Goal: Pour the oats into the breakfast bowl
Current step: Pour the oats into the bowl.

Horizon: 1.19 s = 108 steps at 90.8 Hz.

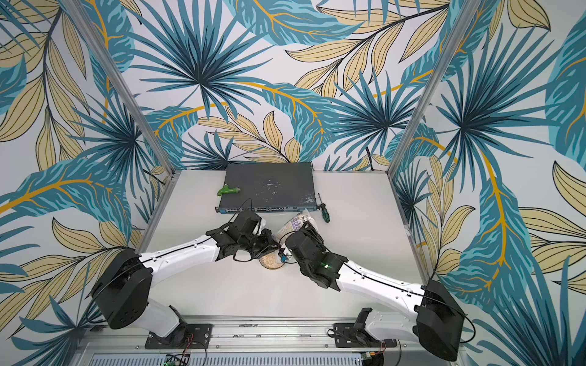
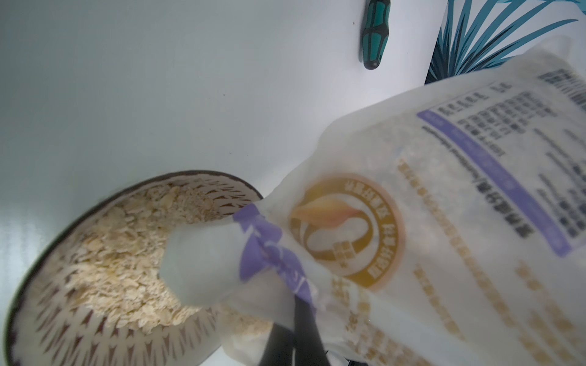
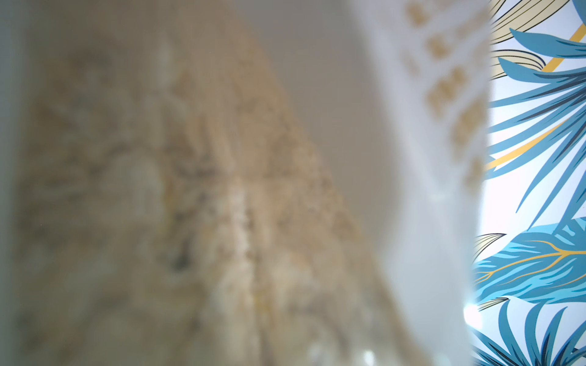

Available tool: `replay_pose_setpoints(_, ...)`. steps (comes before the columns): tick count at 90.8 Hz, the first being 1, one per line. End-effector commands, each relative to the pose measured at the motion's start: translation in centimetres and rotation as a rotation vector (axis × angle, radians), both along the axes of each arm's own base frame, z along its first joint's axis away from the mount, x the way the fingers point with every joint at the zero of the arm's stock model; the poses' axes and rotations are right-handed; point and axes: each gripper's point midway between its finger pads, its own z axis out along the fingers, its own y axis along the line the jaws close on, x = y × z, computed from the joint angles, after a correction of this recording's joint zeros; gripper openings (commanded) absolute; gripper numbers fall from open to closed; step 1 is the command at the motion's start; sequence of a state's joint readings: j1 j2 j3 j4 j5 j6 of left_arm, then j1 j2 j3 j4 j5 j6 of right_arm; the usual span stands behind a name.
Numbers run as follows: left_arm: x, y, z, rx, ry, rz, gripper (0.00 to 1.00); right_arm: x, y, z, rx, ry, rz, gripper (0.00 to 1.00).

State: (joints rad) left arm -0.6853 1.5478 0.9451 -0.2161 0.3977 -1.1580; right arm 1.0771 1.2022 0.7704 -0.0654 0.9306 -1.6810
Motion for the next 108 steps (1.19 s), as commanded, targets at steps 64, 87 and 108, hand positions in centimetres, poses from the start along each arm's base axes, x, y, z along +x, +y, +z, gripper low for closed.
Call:
replay_pose_setpoints(64, -0.2, 4.8, -6.5, 0.257, 0.103, 0.119, 0.0, 0.2, -0.5, 12.6, 0.457, -0.29, -0.041, 0.0)
replay_pose_setpoints(87, -0.2, 4.7, -6.8, 0.264, 0.106, 0.115, 0.0, 0.3, 0.3, 12.5, 0.451, -0.298, -0.015, 0.0)
replay_pose_setpoints(108, -0.3, 4.4, -7.3, 0.266, 0.115, 0.11, 0.0, 0.4, 0.8, 12.8, 0.451, -0.308, 0.007, 0.0)
